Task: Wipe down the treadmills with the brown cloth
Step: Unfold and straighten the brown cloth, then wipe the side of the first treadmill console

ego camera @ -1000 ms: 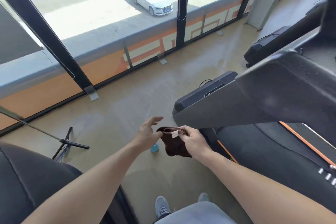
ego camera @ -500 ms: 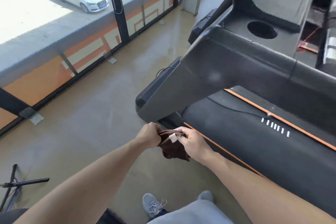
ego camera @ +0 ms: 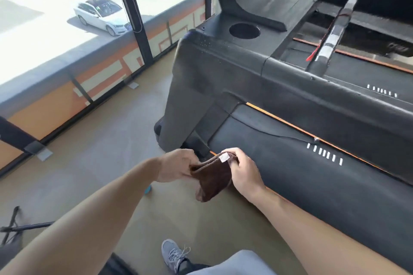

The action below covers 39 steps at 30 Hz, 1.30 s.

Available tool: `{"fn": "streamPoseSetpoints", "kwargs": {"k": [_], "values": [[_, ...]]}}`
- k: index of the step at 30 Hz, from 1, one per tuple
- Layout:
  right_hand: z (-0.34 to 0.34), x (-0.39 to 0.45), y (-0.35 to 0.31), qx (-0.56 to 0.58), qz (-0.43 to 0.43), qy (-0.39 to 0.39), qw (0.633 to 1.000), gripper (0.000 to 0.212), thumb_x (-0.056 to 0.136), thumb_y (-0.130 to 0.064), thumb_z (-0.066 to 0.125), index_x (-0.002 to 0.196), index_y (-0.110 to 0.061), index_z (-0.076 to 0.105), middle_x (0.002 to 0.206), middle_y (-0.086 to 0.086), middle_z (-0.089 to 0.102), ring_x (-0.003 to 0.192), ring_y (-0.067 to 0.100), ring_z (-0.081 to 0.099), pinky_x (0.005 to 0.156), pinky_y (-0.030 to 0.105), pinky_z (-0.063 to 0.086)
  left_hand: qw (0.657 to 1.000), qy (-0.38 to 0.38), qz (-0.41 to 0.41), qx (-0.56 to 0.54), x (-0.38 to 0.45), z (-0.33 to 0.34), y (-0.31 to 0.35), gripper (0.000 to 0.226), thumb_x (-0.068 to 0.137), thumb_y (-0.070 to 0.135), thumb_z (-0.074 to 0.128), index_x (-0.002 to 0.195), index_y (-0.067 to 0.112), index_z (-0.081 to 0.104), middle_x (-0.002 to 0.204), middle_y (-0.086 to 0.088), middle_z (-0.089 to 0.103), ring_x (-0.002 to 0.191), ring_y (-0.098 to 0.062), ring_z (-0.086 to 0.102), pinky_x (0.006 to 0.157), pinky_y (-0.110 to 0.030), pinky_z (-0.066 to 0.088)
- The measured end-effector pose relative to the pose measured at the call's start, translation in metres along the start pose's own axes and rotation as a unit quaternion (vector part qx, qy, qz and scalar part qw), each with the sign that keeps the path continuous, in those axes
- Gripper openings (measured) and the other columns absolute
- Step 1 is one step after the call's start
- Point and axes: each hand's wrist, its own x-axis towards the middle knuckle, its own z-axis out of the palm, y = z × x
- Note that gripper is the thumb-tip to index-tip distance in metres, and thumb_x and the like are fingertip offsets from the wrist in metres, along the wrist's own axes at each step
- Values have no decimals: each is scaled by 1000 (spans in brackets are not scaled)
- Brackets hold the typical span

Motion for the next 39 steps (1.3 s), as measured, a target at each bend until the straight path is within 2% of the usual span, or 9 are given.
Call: {"fn": "streamPoseSetpoints", "kwargs": {"k": [6,11,14,17,20,27,31,35,39], "values": [[-62,-10,28,38,-38,-9,999,14,105,-29,56,109,-31,69,100,-21,72,96,-12,61,81,11,43,978,194,82,-8,3,96,18,43,68,51,86,92,18,72,89,0,71,88,-17,66,93,-46,51],[-99,-18,44,256,39,-119,959,48,96,-65,57,123,-29,71,124,-5,73,123,13,65,113,42,43,949,204,172,-169,-10,141,60,3,93,17,76,94,15,76,97,-6,74,96,-20,70,102,-48,54],[-111,-36,41,312,58,-219,923,47,102,-50,54,136,-19,65,134,3,69,129,20,62,110,37,44,951,212,186,-131,-17,149,90,17,97,22,72,107,9,76,99,-13,74,94,-23,69,92,-46,54],[-112,-51,26,346,42,-145,926,29,99,-23,65,127,-14,66,122,3,75,121,26,67,105,43,52,943,260,203,-37,-27,145,121,24,92,40,73,103,19,78,102,-14,76,94,-24,70,98,-58,53],[-124,-63,-12,275,-72,6,959,17,99,-21,68,113,-31,67,113,-5,76,111,18,70,103,55,51,903,353,242,34,-46,138,157,10,97,33,70,99,32,79,95,5,78,95,-18,74,95,-54,57],[-215,-47,-164,99,-296,209,927,14,96,-23,71,109,-27,66,95,-16,72,93,0,67,85,18,48,775,460,432,1,-91,113,295,8,89,37,75,96,35,80,89,14,77,89,-8,73,83,-34,60],[-266,13,-217,-221,-188,281,915,54,99,-41,63,148,-22,50,132,0,59,123,23,59,96,35,44,747,538,385,64,-82,64,378,51,87,50,75,130,29,59,111,12,64,103,-6,64,90,-23,51],[-250,17,-194,-433,-139,84,887,80,102,-56,50,164,-19,16,167,6,25,151,29,27,120,45,26,754,513,374,167,-39,54,352,45,96,33,67,138,26,54,129,8,61,121,-12,56,104,-31,45],[-197,17,-141,-588,-125,-7,799,117,89,-77,52,163,-14,-13,172,10,-3,158,31,5,127,49,11,663,518,447,305,-1,33,287,29,103,28,54,129,18,63,133,0,64,129,-20,52,114,-40,38]]}}
